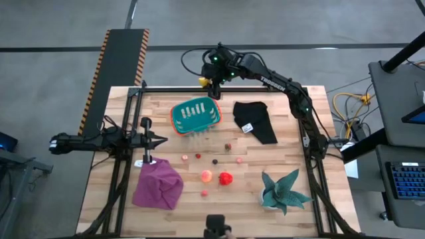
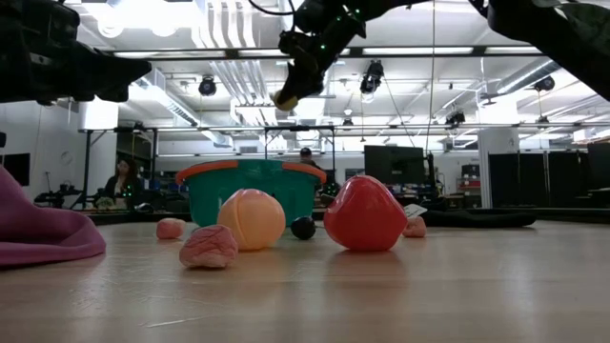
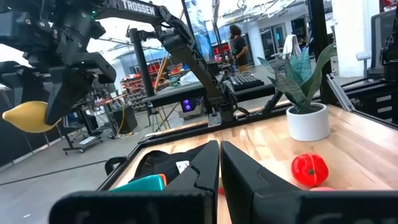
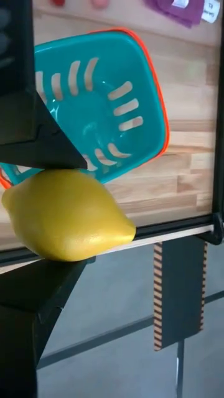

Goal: Pick and placing Produce into tupperware
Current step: Put the yellow lemon into the basket

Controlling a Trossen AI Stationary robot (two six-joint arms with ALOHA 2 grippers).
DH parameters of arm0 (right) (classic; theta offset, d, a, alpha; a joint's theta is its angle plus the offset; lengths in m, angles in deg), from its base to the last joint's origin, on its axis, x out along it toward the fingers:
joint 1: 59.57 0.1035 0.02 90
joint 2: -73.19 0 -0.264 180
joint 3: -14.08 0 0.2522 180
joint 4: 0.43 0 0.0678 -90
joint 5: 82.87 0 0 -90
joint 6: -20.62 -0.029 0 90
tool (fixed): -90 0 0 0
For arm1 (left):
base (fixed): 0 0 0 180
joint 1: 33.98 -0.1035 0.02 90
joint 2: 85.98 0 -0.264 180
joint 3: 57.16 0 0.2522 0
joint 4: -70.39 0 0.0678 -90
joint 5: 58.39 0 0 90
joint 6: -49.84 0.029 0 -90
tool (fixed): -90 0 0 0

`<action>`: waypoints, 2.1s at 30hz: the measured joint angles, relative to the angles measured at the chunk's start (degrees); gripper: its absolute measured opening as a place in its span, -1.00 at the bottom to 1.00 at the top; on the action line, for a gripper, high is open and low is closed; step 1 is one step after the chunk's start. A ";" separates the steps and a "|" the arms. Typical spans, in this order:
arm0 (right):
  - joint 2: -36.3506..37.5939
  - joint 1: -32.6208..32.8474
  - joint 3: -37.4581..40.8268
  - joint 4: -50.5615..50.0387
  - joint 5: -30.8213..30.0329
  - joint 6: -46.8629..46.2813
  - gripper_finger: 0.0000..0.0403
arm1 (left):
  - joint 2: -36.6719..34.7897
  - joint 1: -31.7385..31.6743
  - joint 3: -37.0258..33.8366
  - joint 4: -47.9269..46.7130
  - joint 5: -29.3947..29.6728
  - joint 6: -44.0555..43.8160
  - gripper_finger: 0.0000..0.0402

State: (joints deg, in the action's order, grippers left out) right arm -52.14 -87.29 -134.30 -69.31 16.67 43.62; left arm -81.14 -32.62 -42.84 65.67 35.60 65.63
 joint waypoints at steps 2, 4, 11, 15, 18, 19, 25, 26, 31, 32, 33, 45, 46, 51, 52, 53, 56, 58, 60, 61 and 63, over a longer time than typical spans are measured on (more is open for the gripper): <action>0.00 0.29 0.25 0.19 0.07 -0.01 -0.03 | 0.00 0.02 0.00 0.06 0.08 0.00 -0.99; 0.00 0.47 0.64 0.18 0.07 -0.04 -0.03 | 0.00 0.02 0.00 0.09 0.65 0.00 -0.99; 0.00 2.10 4.64 3.67 0.00 -0.03 -0.03 | 0.00 0.00 0.00 0.13 1.05 0.00 -0.99; 0.00 2.95 7.47 6.72 -0.07 0.05 -0.03 | 0.00 0.02 0.00 0.61 1.06 0.00 -0.99; 0.00 2.96 9.12 6.55 -0.38 -0.28 -0.03 | 0.00 0.00 0.00 1.28 1.05 0.00 -0.99; 0.00 3.02 9.75 6.54 -0.50 -0.30 -0.03 | 0.00 0.02 0.00 1.24 1.05 0.00 -0.99; 0.00 4.07 13.96 8.61 -0.59 -1.14 -0.03 | 0.00 0.00 0.00 1.26 1.05 0.09 -0.99; 0.00 4.28 14.83 9.36 -0.61 -1.27 -0.03 | 0.00 0.00 0.00 1.27 1.05 0.09 -0.99; -0.02 5.10 17.55 11.10 -0.60 -1.51 -0.03 | 0.00 0.00 0.00 1.28 1.05 0.13 -0.99; -0.02 5.20 17.92 11.10 -0.58 -1.56 -0.03 | 0.00 0.02 0.00 1.28 1.05 0.14 -0.99; -0.02 5.27 18.26 11.07 -0.60 -1.83 -0.03 | -0.02 0.02 0.00 1.30 1.05 0.13 -0.99; -0.02 5.98 21.57 10.55 -0.57 -3.23 -0.03 | 0.00 0.02 0.00 1.24 1.03 0.12 -0.99; -0.02 5.98 21.72 10.19 -0.58 -3.42 -0.03 | 0.00 0.00 0.00 1.24 1.03 0.11 -0.99; -0.02 6.09 23.14 9.99 -0.57 -3.54 -0.03 | 0.00 0.01 0.00 1.22 1.03 0.12 -0.99; -0.02 6.11 23.66 9.97 -0.56 -3.67 -0.03 | 0.00 0.01 0.00 1.20 1.03 0.13 -0.99; -0.02 6.11 24.21 9.94 -0.56 -3.69 -0.03 | 0.00 0.00 0.00 1.20 1.03 0.13 -0.99; -0.02 6.09 25.72 9.91 -0.56 -3.71 -0.03 | 0.00 0.02 0.00 1.18 1.03 0.13 -0.99; -0.02 6.11 26.24 9.97 -0.57 -3.73 -0.03 | 0.00 0.00 0.00 1.18 1.03 0.13 -0.99; -0.02 6.09 26.41 9.99 -0.58 -3.82 -0.03 | 0.00 0.01 0.00 1.18 1.04 0.13 -0.99; -0.02 6.11 26.42 10.01 -0.58 -3.97 -0.03 | 0.00 0.02 0.00 1.18 1.04 0.13 -0.99; -0.02 6.11 26.42 10.09 -0.56 -4.38 -0.03 | 0.00 0.02 0.00 1.18 1.14 0.13 -0.99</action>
State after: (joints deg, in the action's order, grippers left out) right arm -52.17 -81.18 -107.88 -59.22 16.10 39.25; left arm -81.14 -32.60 -42.84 66.85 36.74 65.76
